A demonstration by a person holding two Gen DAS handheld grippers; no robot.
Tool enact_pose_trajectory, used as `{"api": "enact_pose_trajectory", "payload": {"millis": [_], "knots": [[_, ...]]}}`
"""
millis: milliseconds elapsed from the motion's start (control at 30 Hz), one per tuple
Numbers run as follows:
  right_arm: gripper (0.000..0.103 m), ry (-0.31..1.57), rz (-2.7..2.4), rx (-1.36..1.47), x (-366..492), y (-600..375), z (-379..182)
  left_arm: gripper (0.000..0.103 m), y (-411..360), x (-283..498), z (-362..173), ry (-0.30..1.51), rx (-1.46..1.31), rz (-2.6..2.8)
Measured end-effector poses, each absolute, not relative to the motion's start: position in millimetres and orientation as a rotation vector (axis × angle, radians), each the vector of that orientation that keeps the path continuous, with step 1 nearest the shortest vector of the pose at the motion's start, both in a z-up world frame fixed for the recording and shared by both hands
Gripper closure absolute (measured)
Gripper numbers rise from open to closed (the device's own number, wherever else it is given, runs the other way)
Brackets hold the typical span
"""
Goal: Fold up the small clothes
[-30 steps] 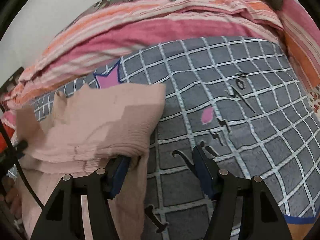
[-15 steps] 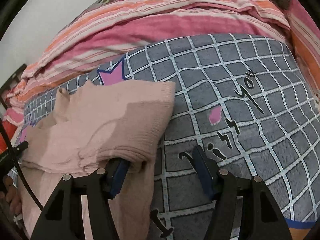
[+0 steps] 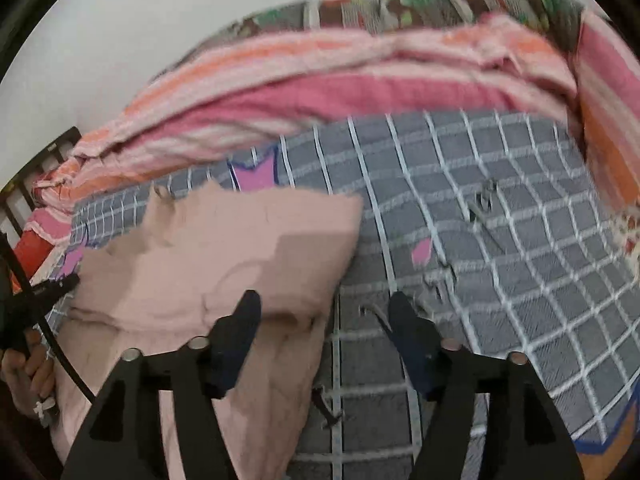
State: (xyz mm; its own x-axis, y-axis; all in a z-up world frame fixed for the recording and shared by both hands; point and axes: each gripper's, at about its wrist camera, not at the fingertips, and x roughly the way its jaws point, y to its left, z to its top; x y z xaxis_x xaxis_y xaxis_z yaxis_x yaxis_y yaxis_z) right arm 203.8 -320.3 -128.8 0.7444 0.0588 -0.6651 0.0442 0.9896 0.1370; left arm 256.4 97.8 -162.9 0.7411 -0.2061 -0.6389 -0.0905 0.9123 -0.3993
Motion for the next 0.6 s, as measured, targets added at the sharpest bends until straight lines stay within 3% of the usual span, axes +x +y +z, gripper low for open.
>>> {"api": "enact_pose_trajectory", "payload": {"millis": [67,200,300,333,400,500,600], "knots": [[0.036,0.749,-0.002,0.135,215.3,-315.8,-127.0,0.093,95.1,258.7,-166.3,0.766,-0.409,-0.083],[0.036,0.766,-0.020,0.127,234.6,-309.0,-136.1,0.081,90.3,261.3,-169.4,0.785,-0.402,-0.118],[0.036,0.798,-0.040,0.105,241.4,-305.5,-148.0,0.081,85.5,262.8,-171.5,0.790,-0.383,-0.117],[0.036,0.810,-0.046,0.098,243.2,-305.0,-152.1,0.082,84.0,262.6,-171.2,0.782,-0.378,-0.117],[0.036,0.833,-0.044,0.093,246.0,-304.6,-156.0,0.095,83.4,260.1,-167.0,0.742,-0.374,-0.124],[0.036,0.810,-0.027,0.084,243.5,-304.5,-148.7,0.095,91.2,254.6,-158.9,0.680,-0.397,-0.085],[0.036,0.795,-0.047,0.073,242.0,-304.6,-150.1,0.095,93.3,261.0,-167.6,0.735,-0.406,-0.064]]}}
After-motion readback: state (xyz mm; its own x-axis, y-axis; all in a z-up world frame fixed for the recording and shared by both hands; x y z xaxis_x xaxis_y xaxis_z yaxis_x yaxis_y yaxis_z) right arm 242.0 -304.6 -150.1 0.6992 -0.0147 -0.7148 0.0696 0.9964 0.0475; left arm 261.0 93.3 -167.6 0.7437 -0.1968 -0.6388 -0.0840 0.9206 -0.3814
